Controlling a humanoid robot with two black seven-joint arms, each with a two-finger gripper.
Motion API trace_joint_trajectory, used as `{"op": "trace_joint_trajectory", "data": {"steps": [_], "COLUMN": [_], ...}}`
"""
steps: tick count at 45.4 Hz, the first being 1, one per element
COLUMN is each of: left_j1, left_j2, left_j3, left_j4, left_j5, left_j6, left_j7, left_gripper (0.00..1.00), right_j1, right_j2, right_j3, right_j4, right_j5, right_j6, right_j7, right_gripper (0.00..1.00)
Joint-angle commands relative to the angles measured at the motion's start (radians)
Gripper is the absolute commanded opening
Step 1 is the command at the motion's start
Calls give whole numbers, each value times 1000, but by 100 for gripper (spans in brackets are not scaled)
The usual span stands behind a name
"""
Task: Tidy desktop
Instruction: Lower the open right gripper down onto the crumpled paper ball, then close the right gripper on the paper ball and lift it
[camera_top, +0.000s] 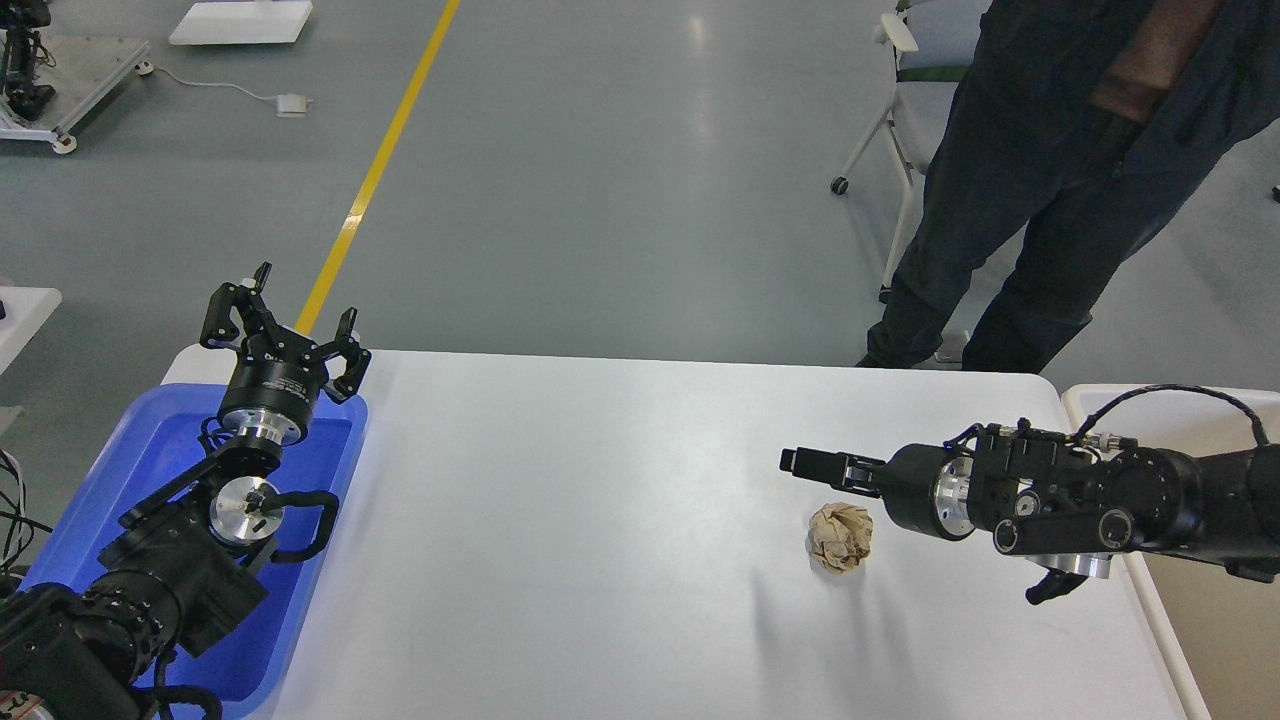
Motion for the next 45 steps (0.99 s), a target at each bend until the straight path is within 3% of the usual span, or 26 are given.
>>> {"op": "trace_joint_trajectory", "data": {"steps": [1,5,14,45], "left_j1": [1,1,1,1], "left_j2": [0,0,0,0], "left_j3": [0,0,0,0], "left_j4": [1,1,0,1], "left_j5": [0,0,0,0], "left_j6": [0,0,0,0], "left_j7": [0,0,0,0], "left_gripper": [100,100,100,100], "right_j1": [-23,-44,-205,-305], "right_j2": [20,37,97,97], "right_j3": [-28,-27,16,58], "right_j4": [-4,-33,-246,-358], "right_j5": [-82,-105,-174,-269], "right_j6": [-63,-85,-142,-163], "right_j7": [-22,-34,-36,-41], "right_gripper": [100,100,100,100]}}
